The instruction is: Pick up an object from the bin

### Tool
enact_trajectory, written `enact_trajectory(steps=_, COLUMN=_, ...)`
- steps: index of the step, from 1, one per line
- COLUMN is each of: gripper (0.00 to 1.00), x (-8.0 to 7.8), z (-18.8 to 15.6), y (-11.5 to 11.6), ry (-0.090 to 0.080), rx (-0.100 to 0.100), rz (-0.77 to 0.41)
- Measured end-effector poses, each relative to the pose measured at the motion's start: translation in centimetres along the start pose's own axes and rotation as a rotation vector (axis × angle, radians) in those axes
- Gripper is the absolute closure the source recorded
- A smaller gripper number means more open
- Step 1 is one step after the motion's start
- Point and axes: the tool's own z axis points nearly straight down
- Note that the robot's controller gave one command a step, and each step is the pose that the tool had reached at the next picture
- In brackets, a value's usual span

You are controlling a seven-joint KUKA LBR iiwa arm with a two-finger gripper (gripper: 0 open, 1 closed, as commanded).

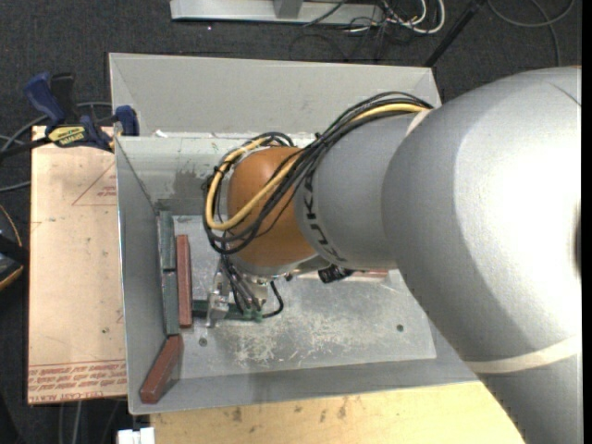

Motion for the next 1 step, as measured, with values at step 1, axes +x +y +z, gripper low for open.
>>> enact_trajectory(steps=1, gripper=1.00, x=0.00, z=0.00, y=0.00, ry=0.000, rx=0.000, rz=0.000)
